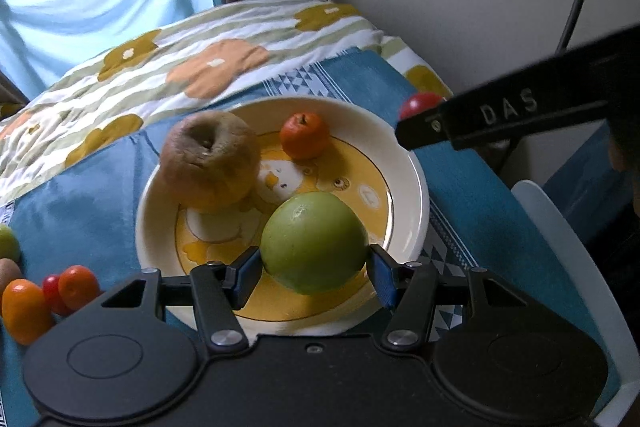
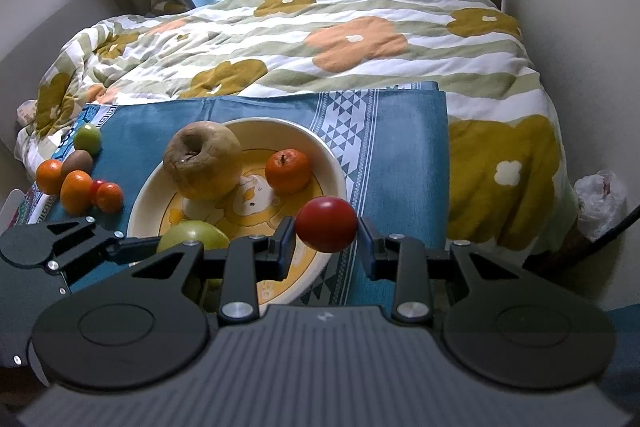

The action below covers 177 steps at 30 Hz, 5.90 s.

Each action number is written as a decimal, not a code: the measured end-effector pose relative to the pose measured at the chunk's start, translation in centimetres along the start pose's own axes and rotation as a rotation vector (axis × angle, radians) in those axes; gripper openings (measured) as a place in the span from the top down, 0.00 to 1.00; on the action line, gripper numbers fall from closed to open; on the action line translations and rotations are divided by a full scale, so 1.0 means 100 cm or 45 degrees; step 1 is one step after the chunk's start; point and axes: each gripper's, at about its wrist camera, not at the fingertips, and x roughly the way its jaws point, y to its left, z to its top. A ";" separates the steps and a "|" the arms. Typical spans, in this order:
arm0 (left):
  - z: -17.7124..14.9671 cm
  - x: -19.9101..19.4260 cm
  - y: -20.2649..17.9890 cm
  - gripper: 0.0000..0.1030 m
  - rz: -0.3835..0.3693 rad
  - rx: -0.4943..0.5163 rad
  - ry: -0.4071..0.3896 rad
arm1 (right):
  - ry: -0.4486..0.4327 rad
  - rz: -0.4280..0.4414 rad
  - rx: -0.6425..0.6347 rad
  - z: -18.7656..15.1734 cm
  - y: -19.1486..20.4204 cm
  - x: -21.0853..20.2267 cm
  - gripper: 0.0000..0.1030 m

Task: Organize fruits
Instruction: 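Lower the green apple into the bowl with the left tool while the right tool releases the tomato there, then withdraw both open tools from the bowl back toward the remaining fruits, then move the left tool toward an orange while the right tool approaches the large orange, then grasp the orange with the left tool while the right tool grasps the large orange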

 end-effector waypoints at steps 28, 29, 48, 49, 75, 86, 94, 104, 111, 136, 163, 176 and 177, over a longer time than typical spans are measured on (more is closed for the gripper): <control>-0.026 -0.066 0.050 0.09 0.185 -0.256 -0.051 | 0.037 0.054 -0.081 0.014 0.031 0.026 0.53; -0.028 -0.069 0.052 0.09 0.193 -0.267 -0.053 | 0.044 0.053 -0.086 0.015 0.031 0.031 0.53; -0.051 -0.103 0.064 0.09 0.264 -0.384 -0.073 | -0.030 -0.021 -0.182 0.008 0.045 0.035 0.00; -0.051 -0.105 0.064 0.09 0.266 -0.389 -0.078 | -0.032 -0.020 -0.180 0.008 0.044 0.032 0.00; -0.048 -0.161 0.070 0.09 0.363 -0.471 -0.168 | -0.082 0.033 -0.172 0.012 0.059 -0.034 0.00; -0.064 -0.201 0.117 0.09 0.438 -0.474 -0.238 | -0.129 0.076 -0.179 0.017 0.106 -0.058 0.00; -0.081 -0.214 0.172 0.09 0.428 -0.412 -0.244 | -0.132 0.054 -0.144 0.015 0.161 -0.058 0.00; -0.096 -0.206 0.250 0.09 0.377 -0.328 -0.219 | -0.084 0.009 -0.077 0.010 0.234 -0.031 0.00; -0.107 -0.179 0.293 0.09 0.321 -0.230 -0.168 | -0.043 -0.031 -0.011 0.008 0.278 0.004 0.00; -0.102 -0.056 0.339 0.16 0.126 0.037 -0.016 | 0.081 -0.091 0.302 0.001 0.320 0.101 0.00; -0.116 -0.052 0.348 0.36 0.090 -0.030 0.006 | 0.133 -0.045 0.395 0.000 0.321 0.126 0.20; -0.123 -0.058 0.353 0.36 0.083 -0.077 0.011 | 0.138 -0.045 0.365 0.001 0.323 0.131 0.30; -0.123 -0.060 0.353 0.36 0.084 -0.082 0.010 | 0.137 -0.045 0.352 0.001 0.323 0.131 0.30</control>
